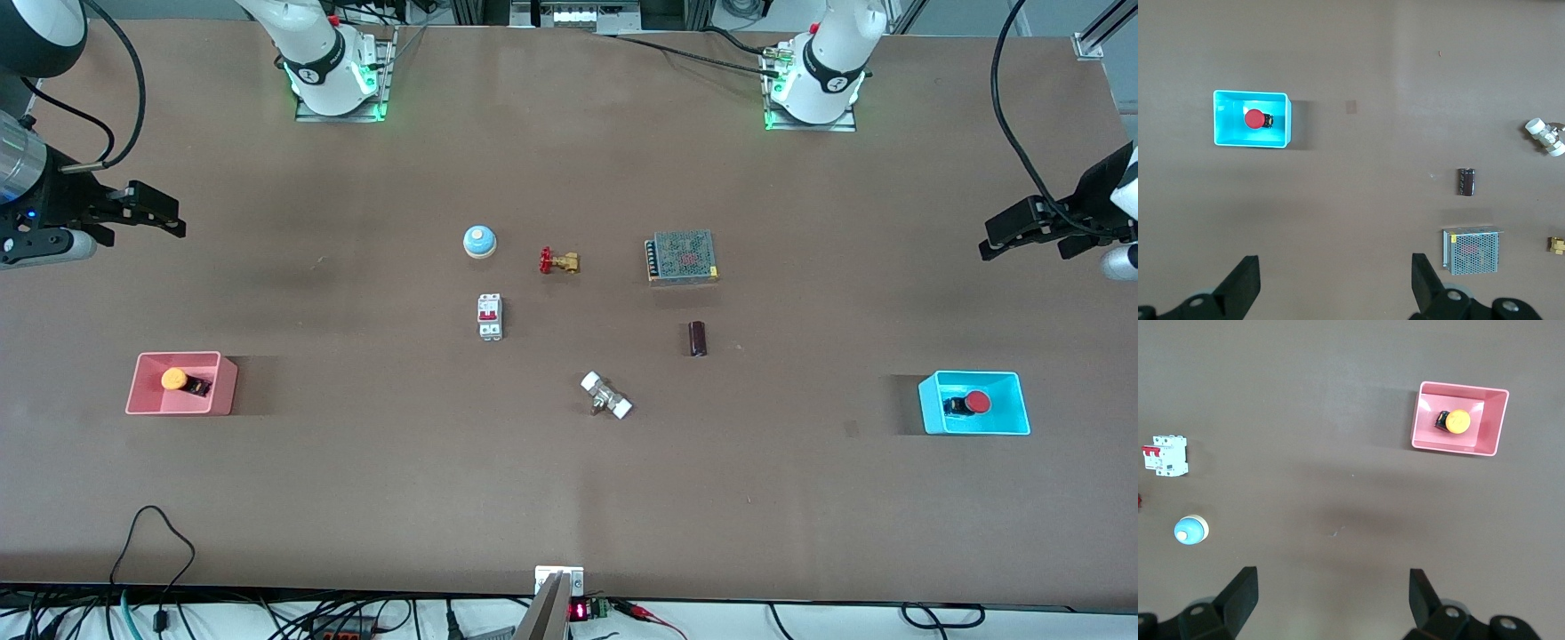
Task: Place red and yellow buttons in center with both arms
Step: 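Move the right gripper over the pink bin while the left gripper reaches the cyan bin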
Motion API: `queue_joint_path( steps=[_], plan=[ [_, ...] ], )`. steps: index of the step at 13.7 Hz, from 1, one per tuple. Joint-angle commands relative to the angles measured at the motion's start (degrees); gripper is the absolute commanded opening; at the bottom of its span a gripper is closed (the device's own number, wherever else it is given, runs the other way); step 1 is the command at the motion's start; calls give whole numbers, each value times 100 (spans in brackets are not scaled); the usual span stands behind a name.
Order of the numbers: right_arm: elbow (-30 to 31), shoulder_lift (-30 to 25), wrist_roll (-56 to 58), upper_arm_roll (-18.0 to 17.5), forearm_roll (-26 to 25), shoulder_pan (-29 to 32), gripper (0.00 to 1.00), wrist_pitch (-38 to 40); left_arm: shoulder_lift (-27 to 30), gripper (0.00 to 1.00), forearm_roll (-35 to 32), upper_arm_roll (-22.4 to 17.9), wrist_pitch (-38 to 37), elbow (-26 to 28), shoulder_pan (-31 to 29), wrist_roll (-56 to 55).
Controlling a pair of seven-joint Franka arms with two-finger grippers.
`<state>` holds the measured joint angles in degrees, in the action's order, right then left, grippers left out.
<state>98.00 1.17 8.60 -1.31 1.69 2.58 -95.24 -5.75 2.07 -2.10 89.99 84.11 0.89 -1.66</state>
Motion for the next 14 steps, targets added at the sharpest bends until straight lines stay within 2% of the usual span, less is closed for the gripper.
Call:
queue_joint_path(
  steps=[1, 4, 8, 10, 12, 14],
  plan=[
    [-70, 24, -95, -18, -37, 101, 100, 102, 144, 100, -14, -1, -43, 122, 16, -1],
    [-88, 173, -8, -27, -90, 102, 100, 84, 100, 100, -14, -1, 1, 96, 42, -1],
    [-88, 454, -8, -18, -29, 276, 100, 58, -452, 100, 47, -71, 1, 79, -10, 8],
    [-96, 595, 1, -18, -19, 488, 100, -134, -960, 100, -5, -88, 36, 18, -37, 25],
    [-114, 884, 1, -18, -81, 506, 100, -625, -1611, 100, -163, -97, 124, -377, -89, 25],
    [-114, 1304, -51, 95, -160, 550, 100, -1108, -1929, 100, -137, -88, 412, -378, -308, 69]
  ],
)
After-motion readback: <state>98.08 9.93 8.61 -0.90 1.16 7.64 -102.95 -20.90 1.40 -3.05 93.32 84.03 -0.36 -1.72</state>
